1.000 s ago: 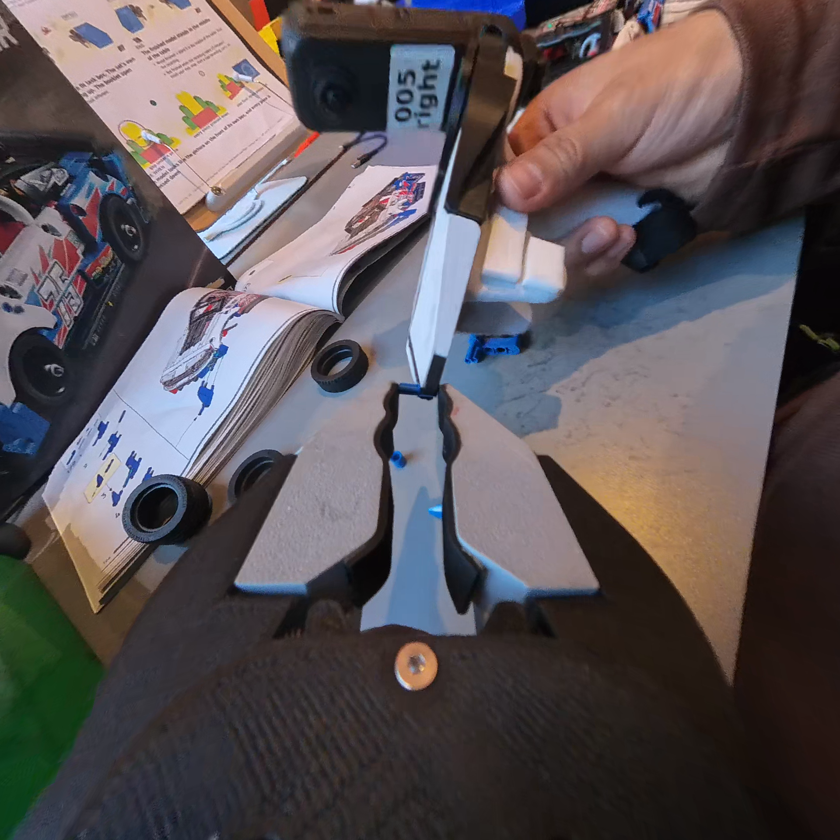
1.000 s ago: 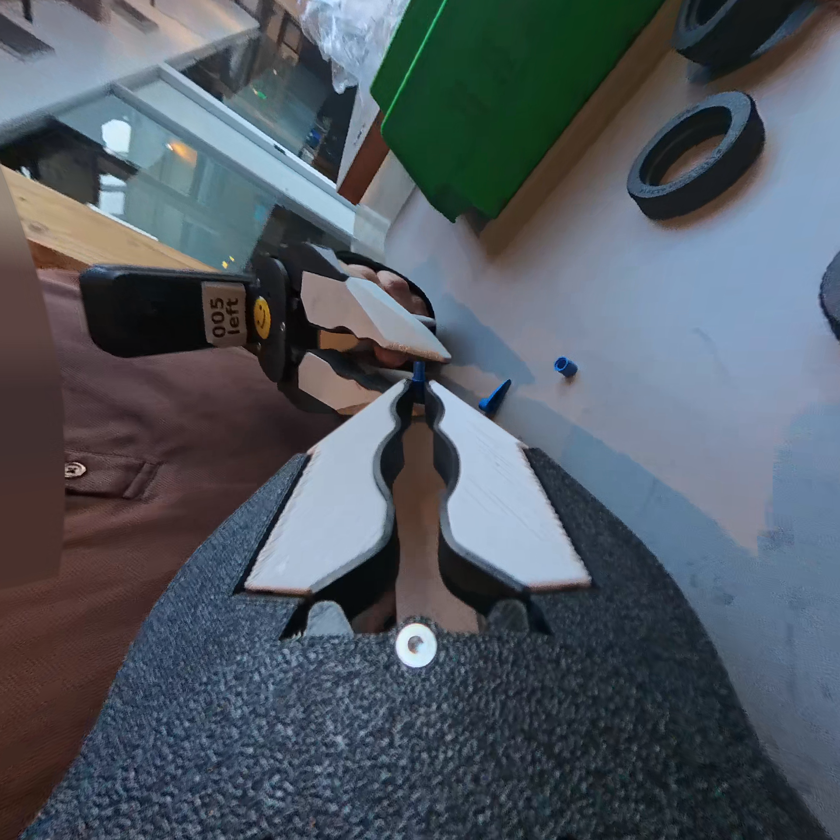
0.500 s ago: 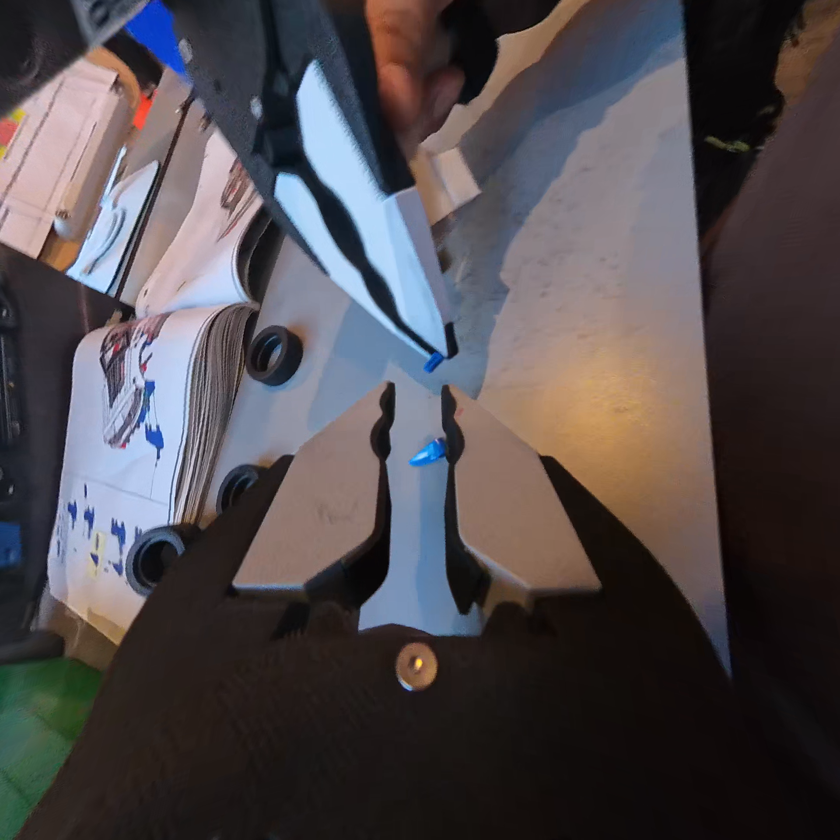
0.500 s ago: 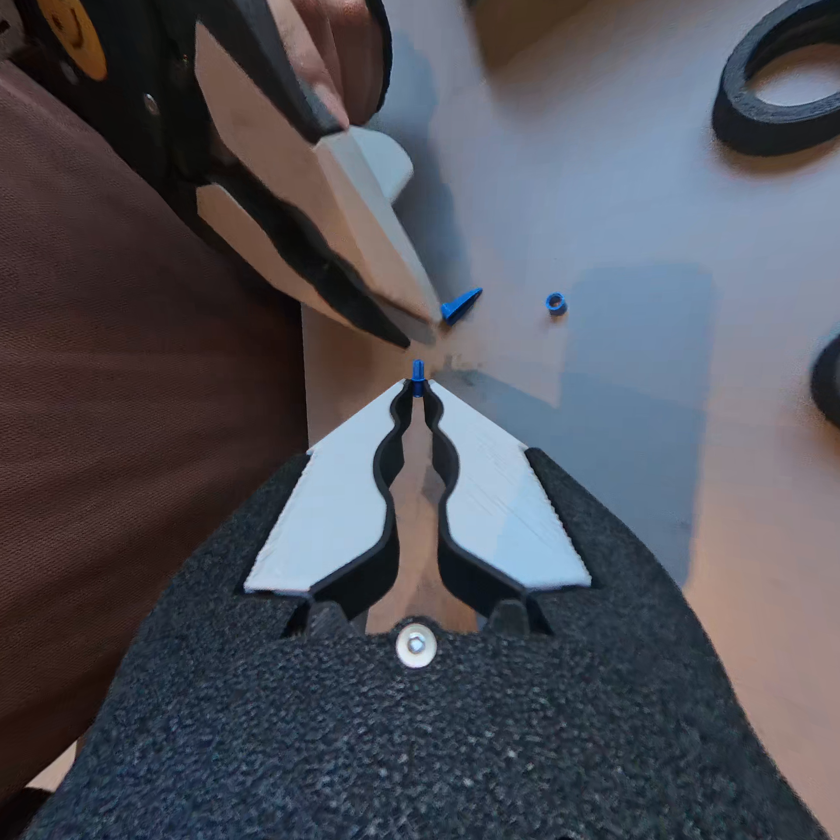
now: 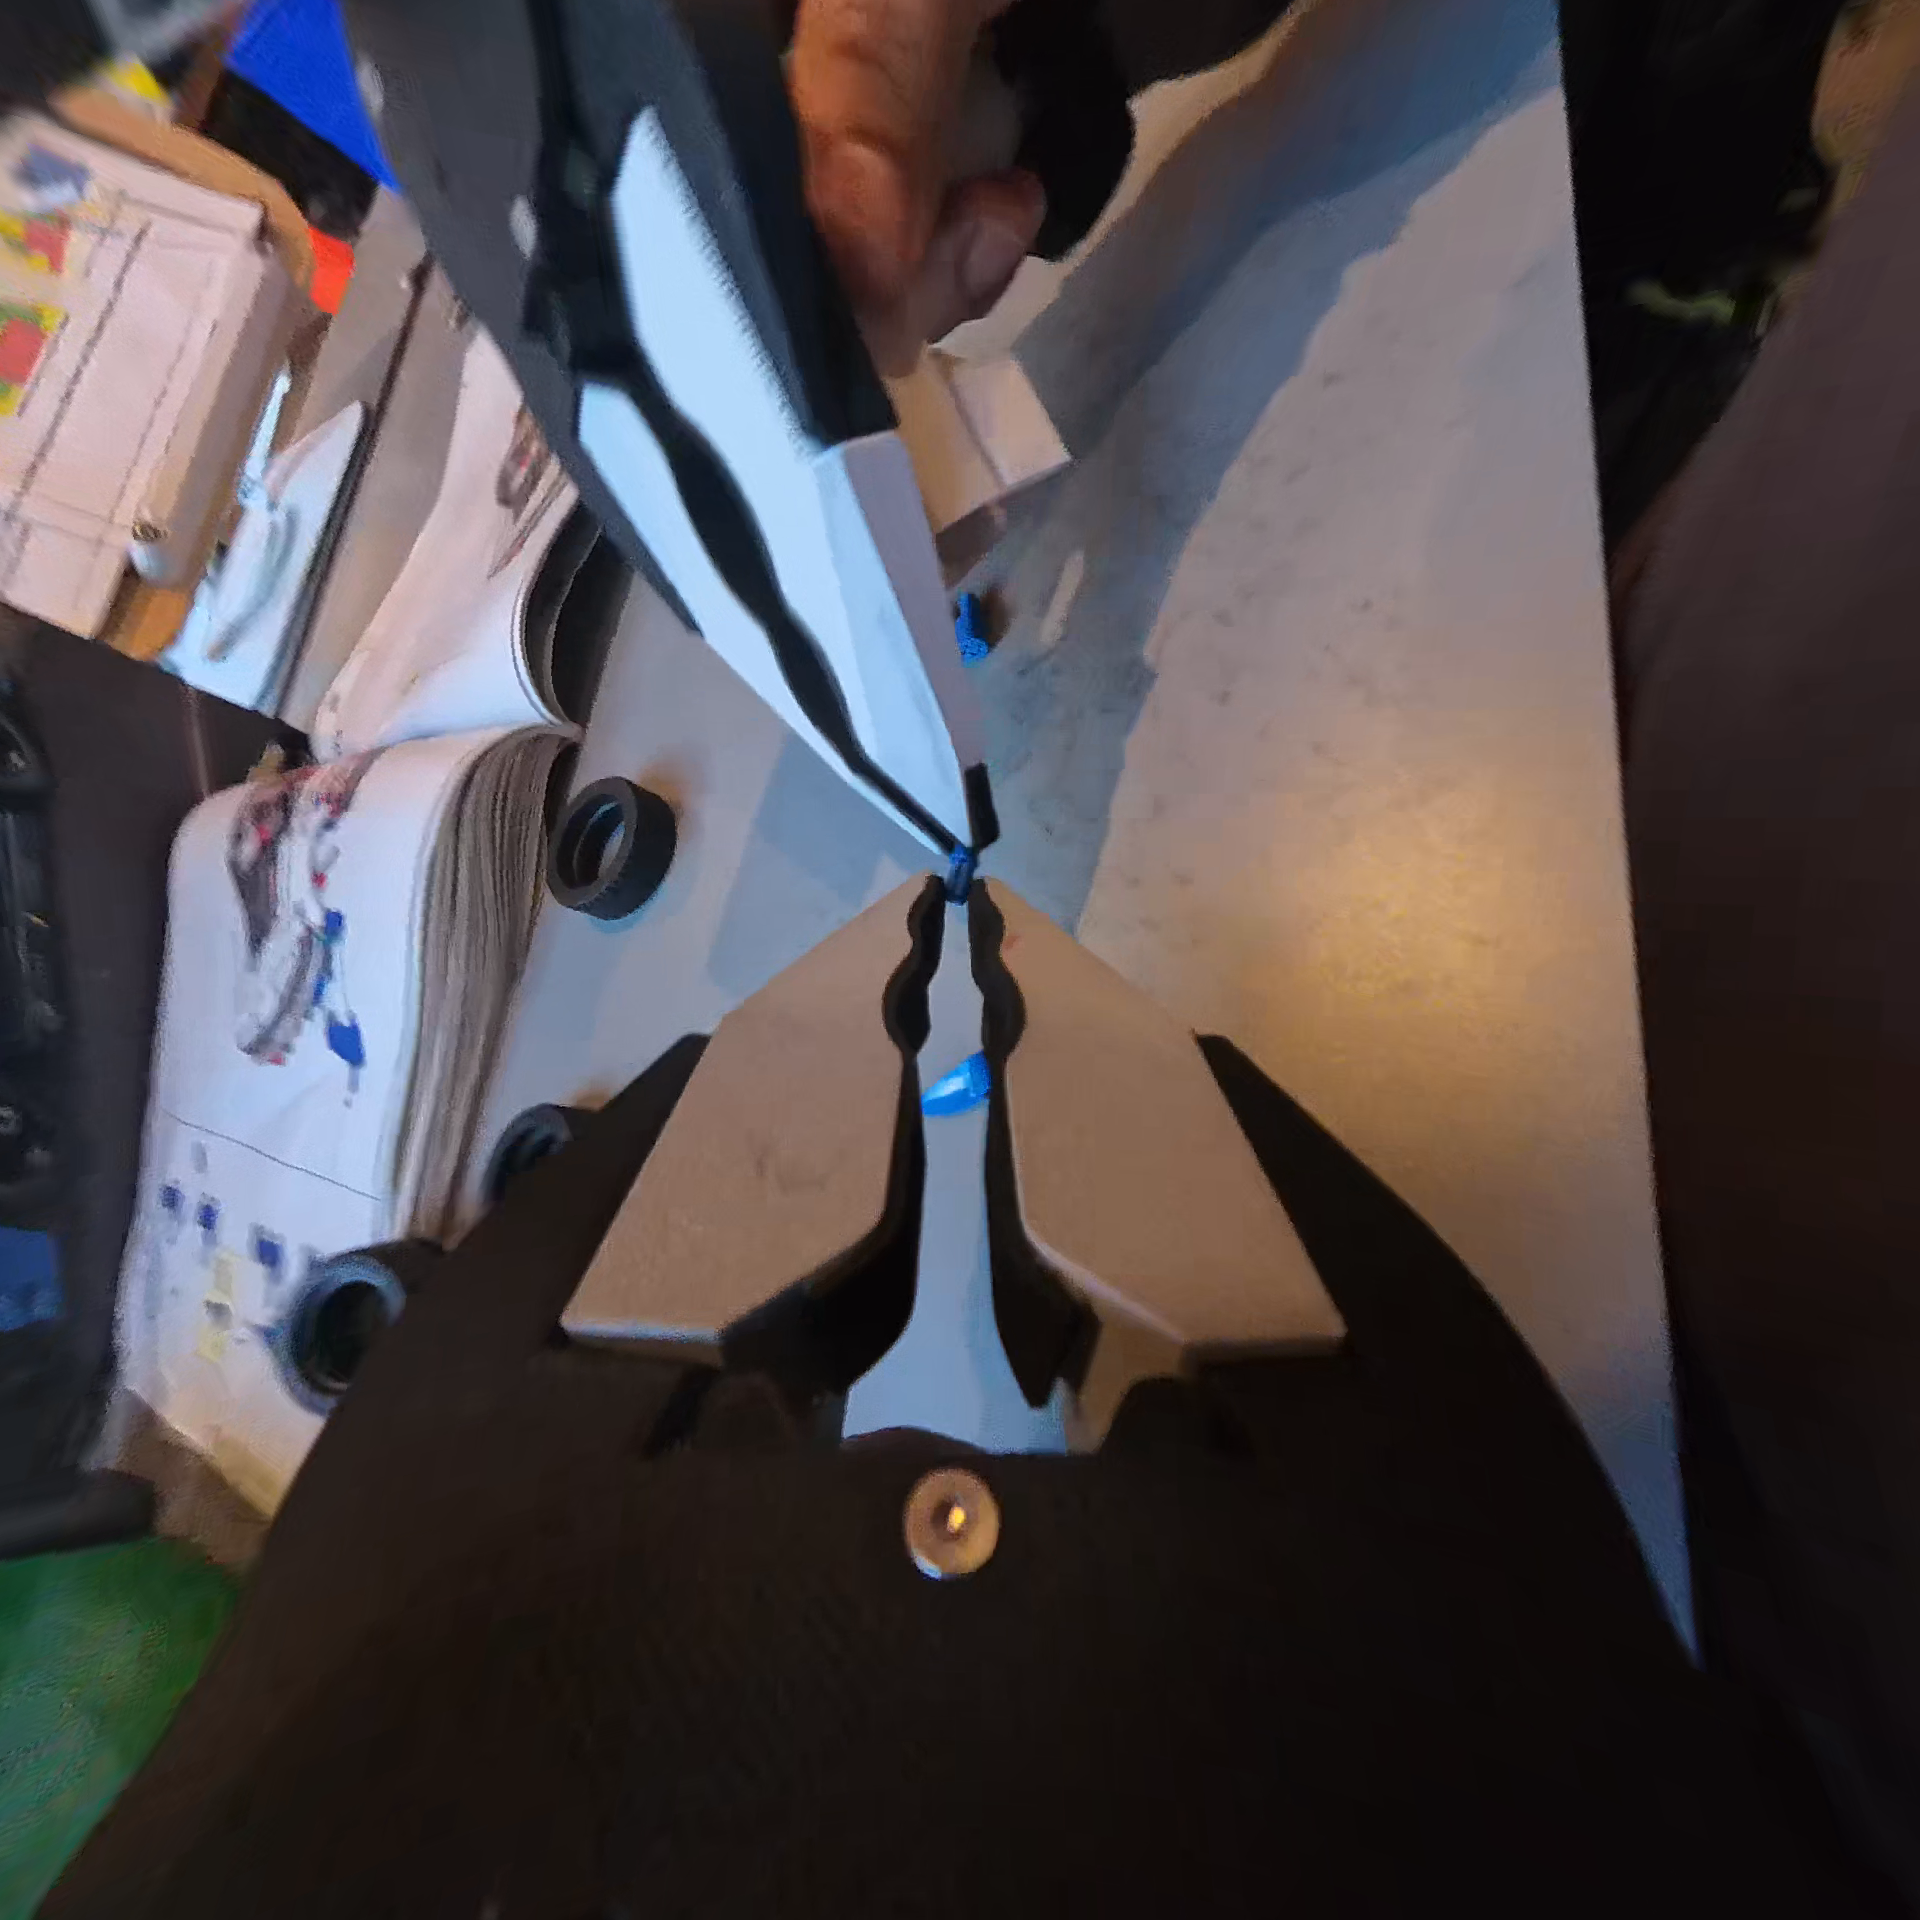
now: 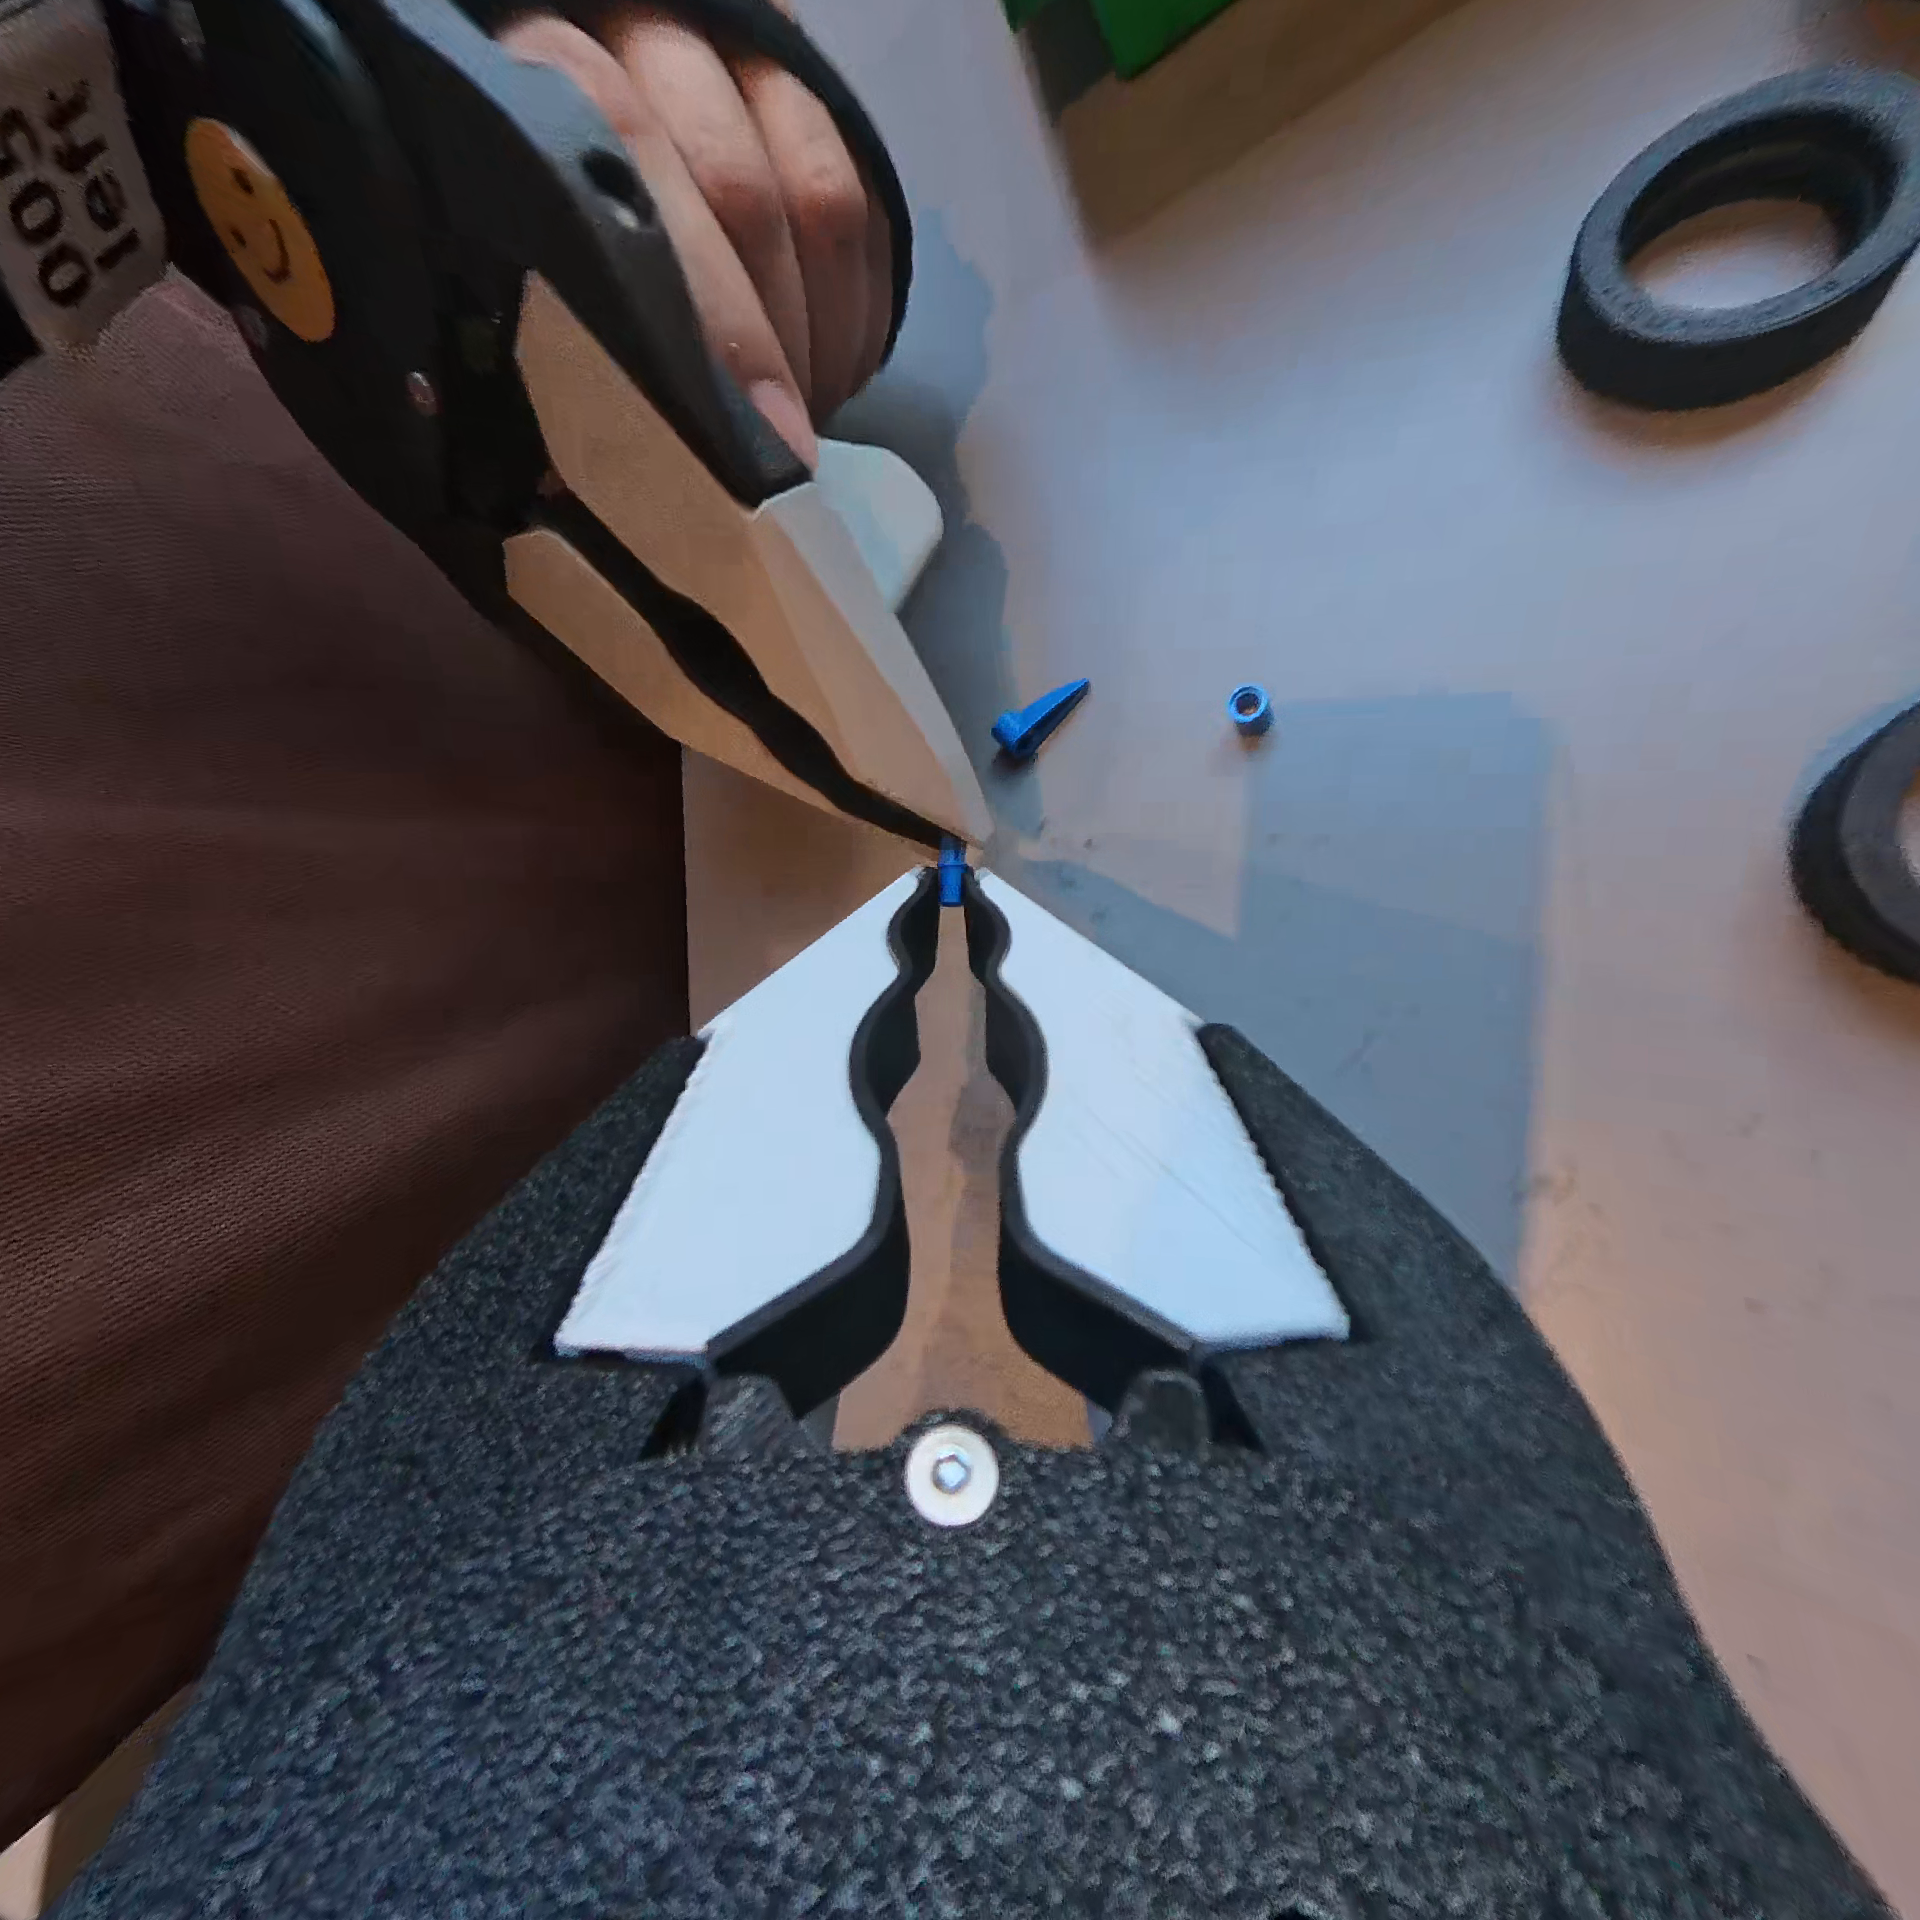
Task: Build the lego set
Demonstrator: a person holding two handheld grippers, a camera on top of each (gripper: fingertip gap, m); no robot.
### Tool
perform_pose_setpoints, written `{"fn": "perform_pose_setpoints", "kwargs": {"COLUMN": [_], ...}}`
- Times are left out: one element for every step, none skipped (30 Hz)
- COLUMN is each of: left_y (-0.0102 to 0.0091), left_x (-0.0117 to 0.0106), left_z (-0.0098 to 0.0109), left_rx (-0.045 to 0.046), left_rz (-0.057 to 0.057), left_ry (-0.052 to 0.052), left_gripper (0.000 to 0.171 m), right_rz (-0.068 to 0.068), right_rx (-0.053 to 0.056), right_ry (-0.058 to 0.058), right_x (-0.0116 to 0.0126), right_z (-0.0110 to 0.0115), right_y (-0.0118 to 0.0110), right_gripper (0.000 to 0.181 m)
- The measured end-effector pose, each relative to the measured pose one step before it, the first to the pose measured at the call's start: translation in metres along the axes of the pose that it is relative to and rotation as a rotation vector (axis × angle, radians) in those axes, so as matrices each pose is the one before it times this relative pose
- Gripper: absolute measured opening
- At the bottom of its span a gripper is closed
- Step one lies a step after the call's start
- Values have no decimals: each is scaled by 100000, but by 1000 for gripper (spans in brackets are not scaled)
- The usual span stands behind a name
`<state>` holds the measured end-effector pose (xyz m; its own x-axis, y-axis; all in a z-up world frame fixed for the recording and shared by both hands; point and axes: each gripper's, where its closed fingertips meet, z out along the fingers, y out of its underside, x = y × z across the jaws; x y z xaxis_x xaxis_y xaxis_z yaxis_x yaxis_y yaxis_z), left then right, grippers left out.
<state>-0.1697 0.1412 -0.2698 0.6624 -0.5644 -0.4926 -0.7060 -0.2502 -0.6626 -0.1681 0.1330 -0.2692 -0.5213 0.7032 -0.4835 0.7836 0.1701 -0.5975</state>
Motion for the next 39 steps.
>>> {"fn": "perform_pose_setpoints", "kwargs": {"left_y": [6,-15,-43,1,61,40,31,58,24,26,15,-56,-60,-57,-30,32,67,50,62,94,54,39,21,0,-15,-6,34,141,352,425,430,388,319,253,246,300,358,308,-10], "left_x": [-16,-33,-13,18,-50,-90,2,-38,-12,93,85,78,134,86,-23,3,79,0,3,56,10,-19,6,2,-25,-24,-5,-102,-355,-487,-492,-376,-219,-132,-46,-153,-129,7,74], "left_z": [-16,-31,-45,-37,-37,-32,-23,-25,-6,11,0,0,-1,-3,-7,-14,6,-2,14,26,10,1,-18,-18,-15,-13,-18,-63,-148,-225,-253,-258,-192,-87,44,123,174,160,35], "left_rx": [915,1108,1317,906,221,242,15,-281,-5,-160,-170,270,268,104,104,-260,-523,-260,-119,-305,-9,80,1,92,237,125,-106,-635,-1830,-2191,-2087,-1741,-1473,-1410,-1614,-2073,-2526,-2361,-425], "left_rz": [-6688,-7197,-6727,-5964,-4960,-3852,-2876,-2283,-1717,-1518,-1402,-1155,-1063,-1027,-780,-465,-217,-53,-214,-303,-359,-473,-574,-566,-574,-449,-188,90,316,185,-46,-117,-128,-368,-464,-731,-606,-206,-368], "left_ry": [1848,2113,2363,2593,2013,1429,1747,1242,1092,1683,1430,1074,1364,958,119,247,556,-83,-114,304,138,-8,310,283,52,-1,-47,-965,-2668,-3498,-3562,-2773,-1590,-920,-164,-550,-387,379,575], "left_gripper": [1,1,1,1,0,1,1,1,1,1,1,1,1,1,1,1,1,1,1,1,1,1,1,1,1,1,1,1,4,15,22,26,27,29,29,29,29,30,29], "right_rz": [-1857,-2334,-2716,-3175,-3749,-4203,-4302,-4214,-4179,-3878,-3209,-2711,-2344,-2351,-2536,-2222,-1836,-1577,-1029,-642,-269,51,171,366,667,855,1039,1352,1689,1943,1981,1756,1480,1173,689,218,-53,-211,-324], "right_rx": [2657,2283,1651,1003,688,598,307,-60,-284,-334,-132,-125,-462,-459,-404,-675,-673,-627,-648,-258,-96,85,420,640,787,1016,1112,1006,526,-265,-633,-449,-297,-383,-235,41,-50,-240,-249], "right_ry": [1758,2155,2752,2914,2792,2883,3452,3753,3055,2695,2710,996,237,877,234,657,1896,1163,574,316,26,101,-10,-295,-354,-482,-691,-705,-265,129,-166,-650,-635,-464,-424,-384,-262,-50,-348], "right_x": [39,21,62,56,-4,-10,69,139,64,41,116,-102,-189,-98,-188,-124,102,38,-10,-23,-30,-6,2,-28,-5,-4,-18,24,122,220,194,104,77,76,29,-4,-5,21,-33], "right_z": [-290,-259,-186,-102,-34,6,27,20,34,33,32,67,101,119,115,121,98,74,57,32,18,21,11,-5,-11,-29,-20,10,57,93,118,130,154,174,186,186,178,167,159], "right_y": [-241,-176,-94,-2,23,-2,20,31,25,9,-50,-47,-23,-12,-11,21,37,57,57,5,-8,-16,-38,-32,-42,-52,-66,-38,69,209,276,226,170,110,41,-49,-63,-52,-45], "right_gripper": [4,5,7,8,10,11,11,11,11,11,11,11,11,12,11,11,6,5,5,5,5,5,5,5,5,5,5,5,5,5,5,5,5,5,5,5,5,5,5]}}
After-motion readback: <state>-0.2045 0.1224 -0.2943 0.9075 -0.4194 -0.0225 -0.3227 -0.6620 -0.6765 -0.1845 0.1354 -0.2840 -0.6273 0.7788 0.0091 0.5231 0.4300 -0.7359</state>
